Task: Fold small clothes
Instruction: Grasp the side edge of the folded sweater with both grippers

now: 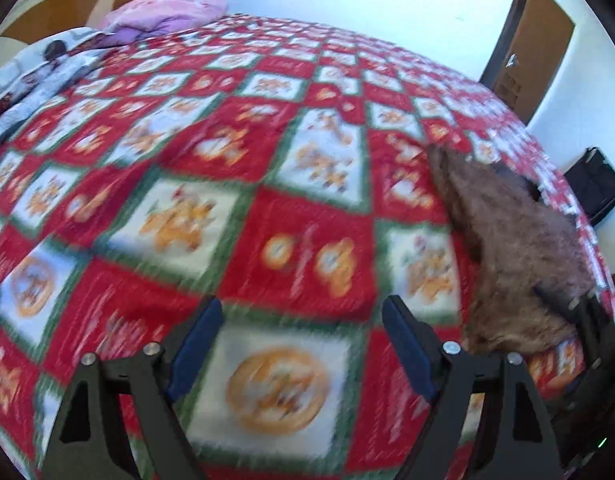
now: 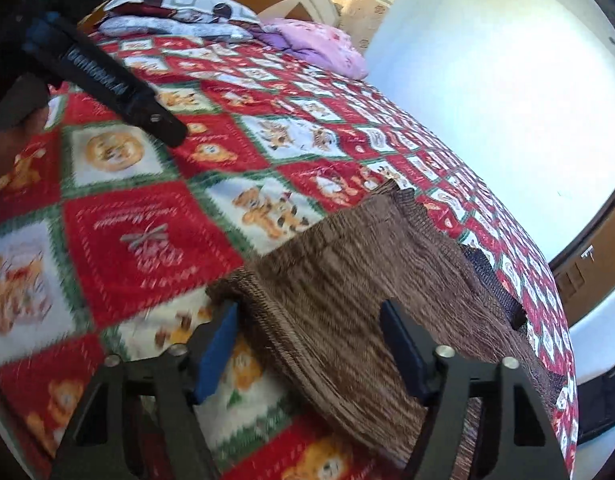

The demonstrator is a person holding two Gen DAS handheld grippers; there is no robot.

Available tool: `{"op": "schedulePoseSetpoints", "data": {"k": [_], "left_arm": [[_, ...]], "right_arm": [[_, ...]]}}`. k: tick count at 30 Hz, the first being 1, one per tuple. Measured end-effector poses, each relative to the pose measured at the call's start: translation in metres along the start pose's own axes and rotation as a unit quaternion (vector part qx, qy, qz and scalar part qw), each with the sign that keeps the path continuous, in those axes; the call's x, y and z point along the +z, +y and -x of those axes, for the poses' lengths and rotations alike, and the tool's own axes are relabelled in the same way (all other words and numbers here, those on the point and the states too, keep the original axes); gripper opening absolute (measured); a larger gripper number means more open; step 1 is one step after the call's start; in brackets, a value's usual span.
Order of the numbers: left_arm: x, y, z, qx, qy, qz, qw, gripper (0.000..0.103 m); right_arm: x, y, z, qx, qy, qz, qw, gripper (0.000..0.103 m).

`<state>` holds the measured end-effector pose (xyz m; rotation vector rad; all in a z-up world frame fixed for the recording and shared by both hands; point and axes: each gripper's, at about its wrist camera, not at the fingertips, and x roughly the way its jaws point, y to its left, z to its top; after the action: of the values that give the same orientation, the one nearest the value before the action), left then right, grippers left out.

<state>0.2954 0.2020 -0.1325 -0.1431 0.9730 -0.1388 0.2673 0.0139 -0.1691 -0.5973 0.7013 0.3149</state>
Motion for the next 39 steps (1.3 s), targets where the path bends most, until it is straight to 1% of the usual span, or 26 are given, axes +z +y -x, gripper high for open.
{"op": "schedulePoseSetpoints", "data": {"k": [1,2,3,4,6,9,11,12,13,14,15,20,23,24,25,26,27,28,29,31,32,35,39], "left_arm": [[0.006,-0.004,-0.001,-0.010,-0.005,-0.001,0.9999,0.085],[0.015,-0.012,-0.004,-0.021,-0.012,-0.007,0.9997,0.085],[0.019,-0.017,-0.005,-0.028,-0.014,-0.013,0.9994,0.085],[0.025,-0.024,-0.008,-0.040,-0.016,-0.021,0.9988,0.085],[0.036,-0.040,-0.016,-0.069,-0.016,-0.036,0.9969,0.085],[0.053,-0.066,-0.038,-0.109,0.008,-0.055,0.9925,0.085],[0.061,-0.080,-0.052,-0.116,0.023,-0.067,0.9907,0.085],[0.065,-0.085,-0.059,-0.115,0.025,-0.072,0.9904,0.085],[0.071,-0.091,-0.068,-0.111,0.029,-0.077,0.9903,0.085],[0.074,-0.095,-0.075,-0.108,0.034,-0.080,0.9903,0.085],[0.077,-0.097,-0.081,-0.107,0.039,-0.080,0.9902,0.085],[0.085,-0.110,-0.106,-0.118,0.059,-0.079,0.9881,0.085],[0.088,-0.124,-0.114,-0.112,0.055,-0.099,0.9873,0.085],[0.090,-0.127,-0.116,-0.110,0.052,-0.100,0.9875,0.084],[0.092,-0.127,-0.118,-0.112,0.048,-0.098,0.9877,0.083],[0.094,-0.127,-0.120,-0.116,0.045,-0.093,0.9879,0.082],[0.096,-0.126,-0.121,-0.118,0.041,-0.091,0.9879,0.070],[0.097,-0.125,-0.121,-0.122,0.037,-0.091,0.9876,0.046],[0.098,-0.124,-0.121,-0.141,0.041,-0.086,0.9855,0.036],[0.100,-0.123,-0.120,-0.149,0.037,-0.073,0.9854,0.018],[0.101,-0.123,-0.118,-0.153,0.035,-0.075,0.9848,0.011],[0.104,-0.123,-0.112,-0.161,0.031,-0.061,0.9847,0.012],[0.104,-0.131,-0.103,-0.158,0.016,-0.063,0.9854,0.012]], "right_arm": [[0.000,0.000,0.000,0.003,-0.001,-0.003,1.000,0.048],[-0.002,0.001,0.001,0.005,-0.002,-0.004,1.000,0.042],[-0.003,0.003,0.002,0.007,-0.003,-0.003,1.000,0.031],[-0.004,0.004,0.003,0.007,-0.005,-0.001,1.000,0.025],[-0.006,0.004,0.005,0.006,-0.004,0.000,1.000,0.020],[-0.007,0.003,0.005,0.005,-0.004,-0.004,1.000,0.020],[-0.007,0.005,0.005,0.007,-0.003,0.001,1.000,0.021],[-0.007,0.007,0.007,0.004,-0.001,0.007,1.000,0.026],[-0.008,0.009,0.009,0.002,0.001,0.013,1.000,0.040],[-0.010,0.010,0.010,0.004,0.005,0.015,1.000,0.048],[-0.013,0.011,0.013,0.000,0.005,0.015,1.000,0.050],[-0.017,0.007,0.013,0.012,-0.006,0.016,1.000,0.050],[-0.011,0.003,0.005,0.010,-0.005,0.008,1.000,0.050],[-0.008,0.002,0.002,0.010,-0.006,0.005,1.000,0.043],[-0.007,0.001,0.000,0.008,-0.004,0.005,1.000,0.027],[-0.006,0.001,-0.002,0.006,-0.002,0.006,1.000,0.019],[-0.007,-0.001,-0.003,0.006,-0.001,0.003,1.000,0.011],[-0.007,-0.003,-0.002,0.010,-0.002,0.000,1.000,0.010],[-0.008,-0.004,0.000,0.011,-0.004,-0.002,1.000,0.009],[-0.012,-0.009,0.006,0.008,-0.010,-0.006,1.000,0.009],[-0.013,-0.013,0.008,0.007,-0.010,-0.008,1.000,0.009],[-0.018,-0.024,0.015,0.002,-0.010,-0.017,1.000,0.009],[-0.025,-0.047,0.030,-0.009,-0.021,-0.046,0.999,0.009]]}}
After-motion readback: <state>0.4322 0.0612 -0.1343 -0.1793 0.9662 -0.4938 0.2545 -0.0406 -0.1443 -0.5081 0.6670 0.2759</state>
